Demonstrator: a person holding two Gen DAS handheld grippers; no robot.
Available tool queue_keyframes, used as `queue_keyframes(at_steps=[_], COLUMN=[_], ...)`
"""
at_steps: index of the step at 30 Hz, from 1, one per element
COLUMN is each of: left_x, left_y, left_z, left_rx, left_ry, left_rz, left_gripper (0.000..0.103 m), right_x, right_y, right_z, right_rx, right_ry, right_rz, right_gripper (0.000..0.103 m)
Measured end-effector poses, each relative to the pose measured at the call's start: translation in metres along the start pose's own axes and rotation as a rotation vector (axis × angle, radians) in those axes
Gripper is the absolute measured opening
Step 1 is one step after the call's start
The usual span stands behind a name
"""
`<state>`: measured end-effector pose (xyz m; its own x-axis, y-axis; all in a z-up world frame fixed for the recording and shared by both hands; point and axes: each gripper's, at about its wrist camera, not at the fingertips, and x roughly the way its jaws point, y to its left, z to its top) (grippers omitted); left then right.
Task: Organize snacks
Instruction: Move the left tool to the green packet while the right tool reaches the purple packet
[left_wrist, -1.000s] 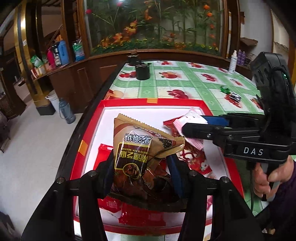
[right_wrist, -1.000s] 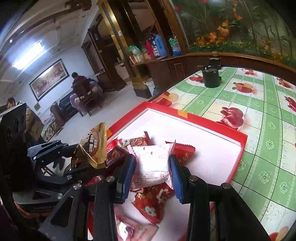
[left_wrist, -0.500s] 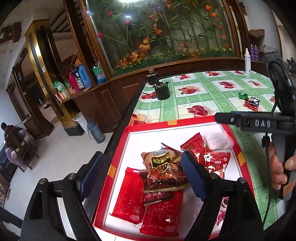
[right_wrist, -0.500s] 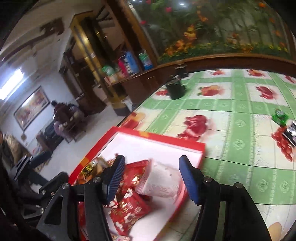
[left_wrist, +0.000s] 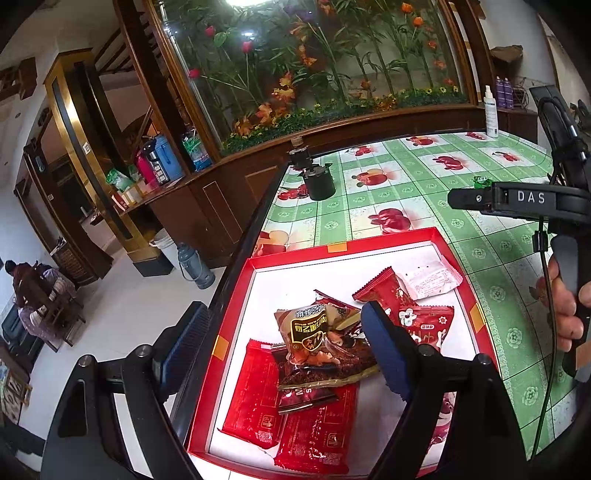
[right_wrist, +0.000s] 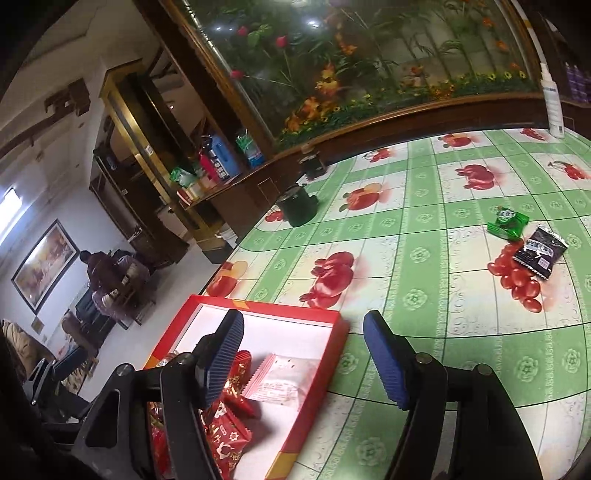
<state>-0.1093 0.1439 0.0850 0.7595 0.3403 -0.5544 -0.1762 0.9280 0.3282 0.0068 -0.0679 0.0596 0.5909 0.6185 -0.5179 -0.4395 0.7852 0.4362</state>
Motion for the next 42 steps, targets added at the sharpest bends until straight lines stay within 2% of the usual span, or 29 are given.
queue_keyframes(at_steps=[5, 8, 17, 19, 22, 25, 32, 36, 39, 42], left_x=[0.005, 0.009, 0.015, 0.02, 0.034, 0.054, 0.113, 0.139, 0.159, 0.176], left_y=[-0.007, -0.015, -0.08, -0.102, -0.137, -0.165, -0.214, -0.248, -0.266, -0.277], left_z=[0.004, 0.009, 0.051, 0.064, 0.085, 0.107, 0.163, 0.175, 0.18, 0.184], left_rx=[0.017, 0.031, 0.114, 0.138, 0.154, 0.158, 0.152, 0.196, 0.189, 0.164], left_ry=[0.019, 0.037, 0.033, 0.036, 0.048, 0.056, 0.109, 0.16, 0.217, 0.248], left_rz=[-0.016, -0.042, -0.193, -0.23, -0.298, -0.344, -0.309, -0.313, -0.339, -0.33], left_gripper=[0.085, 0.085, 0.085, 0.085, 0.085, 0.085, 0.085, 0.085, 0.085, 0.085], right_x=[-0.005, -0.016, -0.073, -0.083, -0.094, -0.1, -0.093, -0.095, -0.094, -0.093], right_y=[-0.012, -0.034, -0.184, -0.204, -0.23, -0.243, -0.255, -0.249, -0.25, -0.249], right_z=[0.007, 0.019, 0.054, 0.057, 0.061, 0.063, 0.065, 0.068, 0.066, 0.065], right_rx=[0.008, 0.011, 0.302, 0.333, 0.392, 0.445, 0.512, 0.496, 0.524, 0.527], right_ry=[-0.001, -0.036, -0.136, -0.152, -0.161, -0.166, -0.112, -0.117, -0.113, -0.104], right_rz=[-0.023, -0.075, -0.225, -0.249, -0.236, -0.213, -0.176, -0.199, -0.166, -0.168], right_gripper=[0.07, 0.07, 0.074, 0.074, 0.074, 0.074, 0.074, 0.074, 0.074, 0.074])
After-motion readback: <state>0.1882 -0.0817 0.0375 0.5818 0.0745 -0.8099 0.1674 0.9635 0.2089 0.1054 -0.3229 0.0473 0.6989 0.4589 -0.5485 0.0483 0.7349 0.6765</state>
